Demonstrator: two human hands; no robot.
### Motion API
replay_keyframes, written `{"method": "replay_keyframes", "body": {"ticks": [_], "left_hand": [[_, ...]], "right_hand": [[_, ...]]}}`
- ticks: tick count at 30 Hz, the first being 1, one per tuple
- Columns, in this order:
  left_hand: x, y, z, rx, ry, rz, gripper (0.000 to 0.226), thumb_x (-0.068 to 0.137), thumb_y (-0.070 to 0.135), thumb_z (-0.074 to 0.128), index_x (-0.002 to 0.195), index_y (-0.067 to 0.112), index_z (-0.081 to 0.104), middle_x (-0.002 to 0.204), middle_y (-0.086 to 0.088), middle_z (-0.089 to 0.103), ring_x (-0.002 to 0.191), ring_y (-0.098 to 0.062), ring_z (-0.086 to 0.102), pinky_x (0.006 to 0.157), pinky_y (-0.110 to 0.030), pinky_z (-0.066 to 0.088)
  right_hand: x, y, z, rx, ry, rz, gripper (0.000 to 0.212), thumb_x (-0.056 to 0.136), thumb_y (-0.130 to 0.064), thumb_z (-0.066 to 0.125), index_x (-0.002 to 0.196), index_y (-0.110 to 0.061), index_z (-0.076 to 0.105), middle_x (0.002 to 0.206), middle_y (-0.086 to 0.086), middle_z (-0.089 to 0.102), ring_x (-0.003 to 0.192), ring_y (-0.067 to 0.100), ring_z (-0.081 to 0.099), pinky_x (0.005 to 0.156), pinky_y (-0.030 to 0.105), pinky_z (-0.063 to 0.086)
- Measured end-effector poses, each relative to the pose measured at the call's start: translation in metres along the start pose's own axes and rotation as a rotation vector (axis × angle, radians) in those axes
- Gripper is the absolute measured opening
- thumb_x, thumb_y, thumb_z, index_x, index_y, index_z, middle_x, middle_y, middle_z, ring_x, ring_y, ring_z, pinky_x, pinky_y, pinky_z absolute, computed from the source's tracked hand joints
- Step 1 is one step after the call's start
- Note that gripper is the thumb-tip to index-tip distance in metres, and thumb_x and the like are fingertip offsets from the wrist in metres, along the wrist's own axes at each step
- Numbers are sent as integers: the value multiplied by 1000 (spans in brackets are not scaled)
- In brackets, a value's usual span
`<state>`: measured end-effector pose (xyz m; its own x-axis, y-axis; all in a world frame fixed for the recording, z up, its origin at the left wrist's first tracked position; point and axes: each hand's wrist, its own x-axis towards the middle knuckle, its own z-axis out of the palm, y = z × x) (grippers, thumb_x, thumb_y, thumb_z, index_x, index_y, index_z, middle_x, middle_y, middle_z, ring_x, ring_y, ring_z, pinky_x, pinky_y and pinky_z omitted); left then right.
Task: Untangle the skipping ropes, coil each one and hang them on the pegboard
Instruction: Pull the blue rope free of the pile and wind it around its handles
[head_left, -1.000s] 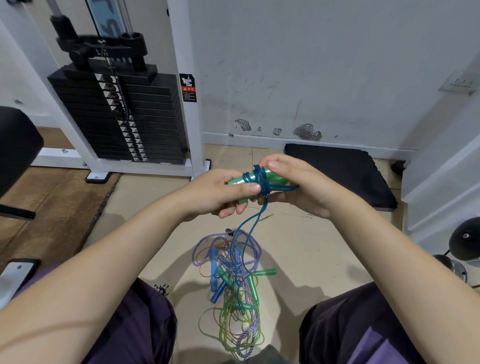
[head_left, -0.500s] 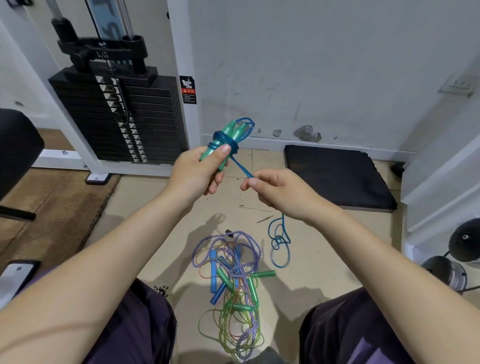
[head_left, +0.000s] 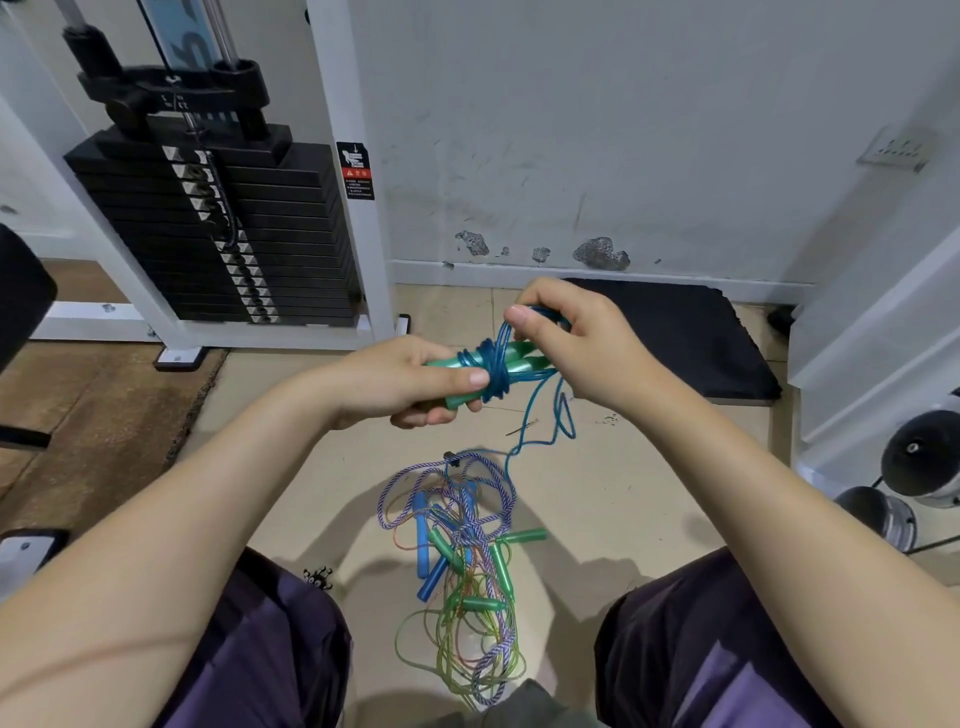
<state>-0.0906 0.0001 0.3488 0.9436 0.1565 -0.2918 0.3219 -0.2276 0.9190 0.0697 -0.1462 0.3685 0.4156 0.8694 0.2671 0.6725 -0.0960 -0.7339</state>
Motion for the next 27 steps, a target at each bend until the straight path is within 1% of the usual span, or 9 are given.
{"method": "replay_keyframes", "body": {"ticks": [5,9,12,16,19,21,23,25,27], "left_hand": [[-1,0,4,-28,-43,7,30,92,38,63,91,9,67,62,-4,51,45,-11,36,44,-19,27],[1,-1,6,55,18,-32,26,91,34,68,87,9,69,61,-10,56,38,-14,35,41,-20,25],[2,1,10,72,-88,-17,21,88,34,73,83,14,71,65,-10,63,37,-15,38,41,-21,27],[2,2,10,92,-65,19,19,87,33,75,71,24,68,69,-7,69,39,-14,46,41,-21,28],[1,3,12,50,-53,38,16,89,28,73,80,16,66,78,-9,73,45,-15,56,41,-20,31],[0,5,13,14,-53,40,24,87,35,72,86,12,64,83,-11,74,50,-17,59,42,-21,32],[-1,7,14,0,-37,30,39,81,52,67,86,13,65,84,-11,74,52,-18,59,42,-21,32],[-1,8,17,6,-11,11,51,82,64,58,82,13,64,77,-11,73,47,-16,56,41,-20,30],[0,6,19,51,17,5,53,88,64,56,78,12,61,62,-7,67,41,-14,50,40,-20,29]], "right_hand": [[0,2,1,39,-21,30,18,96,-22,61,83,-9,64,78,14,65,59,2,46,56,15,38],[-2,0,3,14,-26,-27,17,94,-23,64,82,-12,66,78,10,65,71,13,54,68,25,42],[-3,0,10,-34,-89,-24,21,95,-26,61,82,-10,64,79,10,65,77,23,56,73,35,44],[-4,4,14,-7,-140,75,28,98,-32,56,75,-16,55,64,3,52,59,10,42,60,30,35],[-3,4,15,-17,-92,67,29,96,-35,59,71,-21,54,57,-7,43,54,6,36,56,29,31],[-2,1,16,20,-46,49,27,94,-34,62,69,-26,56,58,-5,46,55,7,38,56,30,32],[-2,-1,18,51,-28,32,26,94,-33,63,69,-30,56,60,-2,51,57,9,41,57,30,34],[-3,-3,20,67,-32,15,26,93,-31,64,68,-30,56,58,-7,49,57,7,40,57,29,34],[-4,-5,23,81,-37,11,26,93,-31,64,69,-28,57,55,-9,47,55,4,39,56,27,34]]}}
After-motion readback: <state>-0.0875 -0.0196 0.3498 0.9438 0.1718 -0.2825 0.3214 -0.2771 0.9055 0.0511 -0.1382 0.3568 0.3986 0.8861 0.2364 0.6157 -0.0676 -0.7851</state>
